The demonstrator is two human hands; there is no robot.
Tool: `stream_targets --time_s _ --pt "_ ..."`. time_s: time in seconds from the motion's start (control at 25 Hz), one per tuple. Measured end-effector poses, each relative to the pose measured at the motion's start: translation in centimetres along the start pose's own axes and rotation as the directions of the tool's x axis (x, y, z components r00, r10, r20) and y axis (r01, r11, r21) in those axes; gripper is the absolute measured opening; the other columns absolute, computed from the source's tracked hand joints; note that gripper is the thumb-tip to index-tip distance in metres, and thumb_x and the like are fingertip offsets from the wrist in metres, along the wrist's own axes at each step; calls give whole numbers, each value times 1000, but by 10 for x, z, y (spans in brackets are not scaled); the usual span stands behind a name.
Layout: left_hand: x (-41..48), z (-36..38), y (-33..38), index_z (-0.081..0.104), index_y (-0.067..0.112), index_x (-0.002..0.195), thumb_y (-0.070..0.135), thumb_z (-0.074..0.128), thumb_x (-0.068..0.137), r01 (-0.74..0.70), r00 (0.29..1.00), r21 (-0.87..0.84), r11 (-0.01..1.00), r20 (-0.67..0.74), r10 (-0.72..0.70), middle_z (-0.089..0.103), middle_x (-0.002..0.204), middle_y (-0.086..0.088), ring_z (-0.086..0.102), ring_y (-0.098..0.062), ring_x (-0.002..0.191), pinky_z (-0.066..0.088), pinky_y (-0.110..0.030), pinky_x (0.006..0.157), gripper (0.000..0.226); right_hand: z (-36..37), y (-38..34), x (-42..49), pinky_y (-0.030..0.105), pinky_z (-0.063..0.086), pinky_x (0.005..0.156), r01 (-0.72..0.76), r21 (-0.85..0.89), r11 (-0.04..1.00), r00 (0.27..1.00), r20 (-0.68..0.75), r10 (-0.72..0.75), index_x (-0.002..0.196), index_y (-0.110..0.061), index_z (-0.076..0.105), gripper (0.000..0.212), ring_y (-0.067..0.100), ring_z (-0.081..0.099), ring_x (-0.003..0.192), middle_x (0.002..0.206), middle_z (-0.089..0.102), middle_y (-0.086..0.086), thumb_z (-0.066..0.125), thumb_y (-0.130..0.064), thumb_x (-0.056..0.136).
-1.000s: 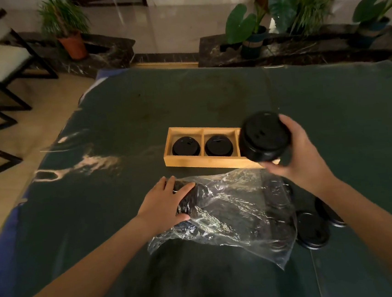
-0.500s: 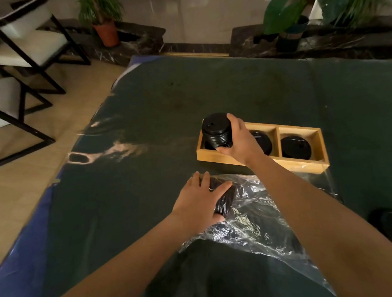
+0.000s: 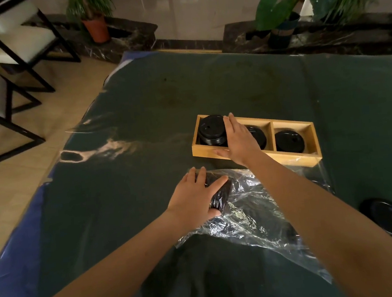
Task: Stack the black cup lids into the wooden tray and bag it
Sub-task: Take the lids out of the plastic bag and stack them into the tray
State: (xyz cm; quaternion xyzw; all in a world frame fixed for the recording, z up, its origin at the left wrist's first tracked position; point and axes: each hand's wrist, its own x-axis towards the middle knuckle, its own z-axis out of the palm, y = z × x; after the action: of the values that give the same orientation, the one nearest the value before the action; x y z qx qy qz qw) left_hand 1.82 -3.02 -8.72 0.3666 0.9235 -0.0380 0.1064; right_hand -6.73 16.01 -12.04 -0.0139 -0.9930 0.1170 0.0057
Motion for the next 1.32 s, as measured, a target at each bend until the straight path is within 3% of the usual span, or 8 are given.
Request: stream_targets --time_s 0.2,0.36,0.48,0.56,0.72,0.84,1.04,1.32 --pt "-1 5 -3 -4 41 142 59 52 82 -3 1000 -4 1000 -24 2 19 154 -18 19 -39 140 26 -49 111 84 -28 -5 -13 40 22 115 2 72 997 1000 28 -4 148 -11 8 91 29 18 143 159 4 13 66 -38 82" --pt "0 6 -5 -13 42 141 61 54 80 -5 999 -21 1000 -33 5 22 153 -17 22 -37 139 31 -48 108 92 -83 5 -67 31 37 102 -1 342 940 945 -308 113 130 -10 46 44 24 45 127 140 46 11 56 -22 89" --pt "1 4 -5 -18 41 140 64 55 77 -4 999 -31 1000 -41 3 24 153 -14 24 -35 139 33 -47 108 99 -97 47 -162 29 40 67 -278 417 865 710 -518 478 86 -12 61 11 27 57 77 85 64 10 51 -18 88" --pt "1 4 -6 -19 40 140 66 55 75 -4 999 -42 999 -49 2 25 153 -14 24 -35 139 33 -46 107 101 -87 73 -216 35 41 63 -565 346 749 702 -276 657 76 -9 56 16 35 58 74 77 59 14 48 -13 89" --pt "1 1 -6 -21 35 141 68 53 74 11 999 -43 999 -47 -13 24 154 -11 23 -31 140 37 -45 106 105 -45 75 -241 25 41 86 -358 165 919 910 282 304 112 -18 63 22 16 57 101 114 64 4 56 -21 92" --pt "1 -1 -6 -13 26 145 69 51 75 35 999 -41 999 -15 -36 19 156 -7 19 -27 142 38 -42 106 105 -37 50 -218 18 33 104 -120 565 817 987 159 35 132 -27 44 56 -4 41 121 132 47 -6 69 -31 82" --pt "1 -3 -10 -2 16 147 65 51 78 40 999 -56 998 34 -38 12 158 -5 13 -23 144 36 -41 108 100 -11 12 -157 25 7 115 227 330 916 957 100 -274 149 -17 7 104 3 6 137 156 15 0 77 -31 73" --pt "-1 -4 -19 -3 14 147 50 55 84 21 998 -167 986 66 -10 7 159 -6 8 -20 145 21 -38 117 93 9 -26 -133 38 26 112 327 374 868 936 -5 -351 144 -4 21 101 24 30 135 146 37 15 78 -40 69"
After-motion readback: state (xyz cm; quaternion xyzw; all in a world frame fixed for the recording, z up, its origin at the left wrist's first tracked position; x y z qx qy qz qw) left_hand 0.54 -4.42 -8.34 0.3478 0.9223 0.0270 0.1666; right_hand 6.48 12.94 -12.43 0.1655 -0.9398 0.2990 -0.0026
